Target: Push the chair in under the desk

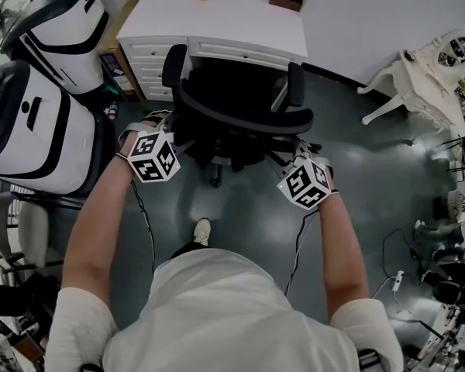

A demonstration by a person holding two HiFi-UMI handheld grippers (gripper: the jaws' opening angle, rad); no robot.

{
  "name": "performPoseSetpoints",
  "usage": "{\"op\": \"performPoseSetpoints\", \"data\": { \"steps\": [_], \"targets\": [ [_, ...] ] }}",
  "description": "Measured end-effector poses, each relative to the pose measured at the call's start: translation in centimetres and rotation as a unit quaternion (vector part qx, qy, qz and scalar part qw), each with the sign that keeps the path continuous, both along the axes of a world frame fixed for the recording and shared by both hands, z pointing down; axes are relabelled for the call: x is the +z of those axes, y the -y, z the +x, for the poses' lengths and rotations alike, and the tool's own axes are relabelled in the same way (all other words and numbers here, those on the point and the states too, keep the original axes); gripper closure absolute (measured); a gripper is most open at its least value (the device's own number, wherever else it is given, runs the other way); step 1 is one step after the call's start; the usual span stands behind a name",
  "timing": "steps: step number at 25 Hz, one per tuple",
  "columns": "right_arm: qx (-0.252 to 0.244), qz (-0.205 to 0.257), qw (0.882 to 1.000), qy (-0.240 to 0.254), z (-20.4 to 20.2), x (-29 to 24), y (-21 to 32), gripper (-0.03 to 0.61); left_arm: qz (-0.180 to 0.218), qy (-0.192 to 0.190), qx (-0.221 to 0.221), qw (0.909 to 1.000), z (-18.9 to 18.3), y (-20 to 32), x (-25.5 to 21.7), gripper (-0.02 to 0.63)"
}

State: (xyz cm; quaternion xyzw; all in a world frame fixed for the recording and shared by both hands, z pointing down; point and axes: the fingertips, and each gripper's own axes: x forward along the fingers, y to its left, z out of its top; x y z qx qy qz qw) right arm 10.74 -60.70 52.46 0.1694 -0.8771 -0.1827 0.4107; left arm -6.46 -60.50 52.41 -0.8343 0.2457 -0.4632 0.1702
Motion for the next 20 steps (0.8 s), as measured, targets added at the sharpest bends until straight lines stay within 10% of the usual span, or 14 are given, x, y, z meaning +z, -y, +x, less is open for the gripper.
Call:
{"op": "performPoseSetpoints", "data": {
  "steps": [20],
  "targets": [
    [0.002,-0.001,1.0,0.0,-0.8,0.1,3.6,0.451,0.0,-0.001,0.003,1.0,-0.8,3.7,0.1,0.451]
  ]
}}
